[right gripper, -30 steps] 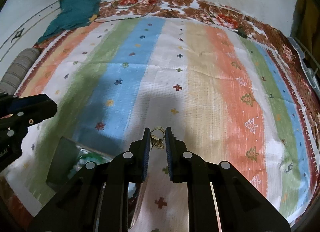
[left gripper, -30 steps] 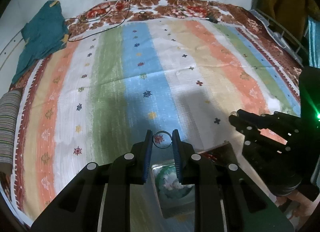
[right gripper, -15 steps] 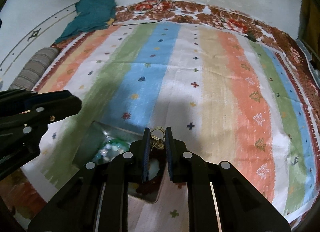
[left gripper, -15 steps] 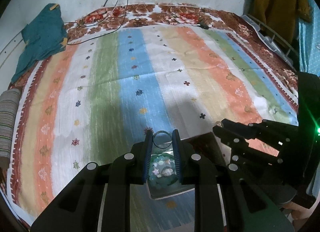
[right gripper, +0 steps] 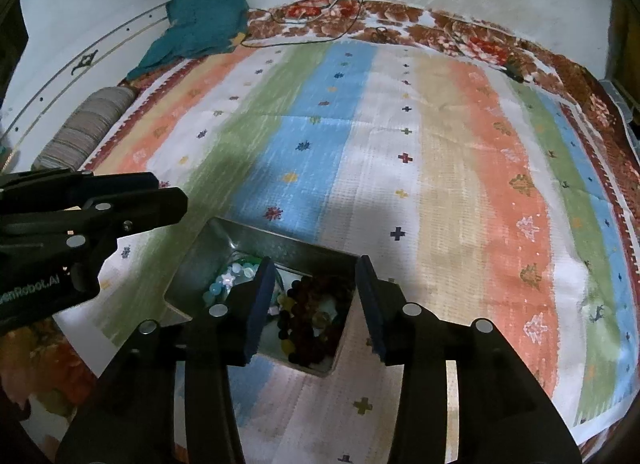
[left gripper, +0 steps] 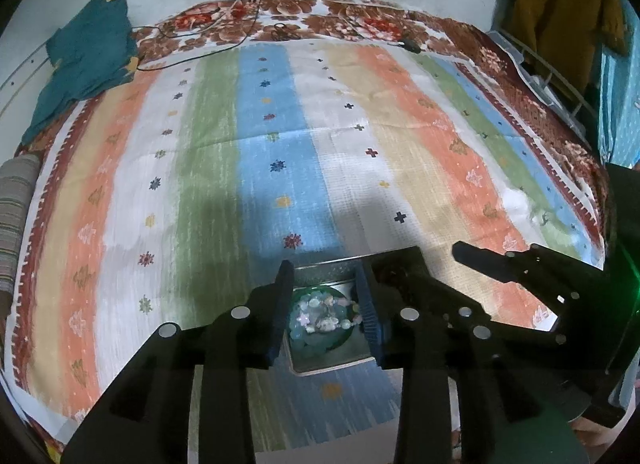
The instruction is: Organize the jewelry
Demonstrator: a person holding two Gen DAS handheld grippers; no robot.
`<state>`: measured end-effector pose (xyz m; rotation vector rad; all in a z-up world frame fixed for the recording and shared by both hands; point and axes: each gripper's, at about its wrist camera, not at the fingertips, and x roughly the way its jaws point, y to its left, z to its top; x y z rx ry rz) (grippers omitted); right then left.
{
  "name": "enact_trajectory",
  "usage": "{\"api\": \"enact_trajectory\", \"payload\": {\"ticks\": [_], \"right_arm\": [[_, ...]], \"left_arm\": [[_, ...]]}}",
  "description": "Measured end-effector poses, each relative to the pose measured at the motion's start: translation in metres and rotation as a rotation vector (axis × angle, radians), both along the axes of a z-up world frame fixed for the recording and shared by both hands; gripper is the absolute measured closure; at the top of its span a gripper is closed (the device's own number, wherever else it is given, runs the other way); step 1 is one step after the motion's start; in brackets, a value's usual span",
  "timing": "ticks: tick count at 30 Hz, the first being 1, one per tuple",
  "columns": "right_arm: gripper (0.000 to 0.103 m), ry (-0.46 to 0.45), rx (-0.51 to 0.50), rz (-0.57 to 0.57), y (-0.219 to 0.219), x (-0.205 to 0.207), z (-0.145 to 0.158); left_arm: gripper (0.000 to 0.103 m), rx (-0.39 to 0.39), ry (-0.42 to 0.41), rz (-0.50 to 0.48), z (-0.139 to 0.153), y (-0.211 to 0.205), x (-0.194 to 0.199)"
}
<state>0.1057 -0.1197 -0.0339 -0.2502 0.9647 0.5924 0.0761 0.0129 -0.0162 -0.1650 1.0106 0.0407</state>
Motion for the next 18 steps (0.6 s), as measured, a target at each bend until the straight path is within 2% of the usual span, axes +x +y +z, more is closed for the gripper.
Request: {"api": "enact_trajectory", "payload": {"ticks": [2, 7, 12, 18], "right_arm": [[0.057, -0.002, 0.002, -0.005, -0.005, -0.002, 0.001], [0.047, -0.009, 0.023, -0.016, -0.022, -0.014, 0.006], [0.041, -0.005, 0.035, -0.032, -0.036, -0.021, 0.006], [0.032, -0.042, 0.040, -0.040, -0.044, -0.035, 0.012]], "left_arm": [[0.061, 0.000, -0.005, 0.002, 0.001, 0.000, -0.006], [0.052, 0.003, -0.016, -0.005, 0.003, 0.000, -0.023], [0.050, 0.001, -0.016, -0.015, 0.002, -0.001, -0.039], [0.022, 0.008, -0.048, -0.025, 0.006, -0.003, -0.060]]}}
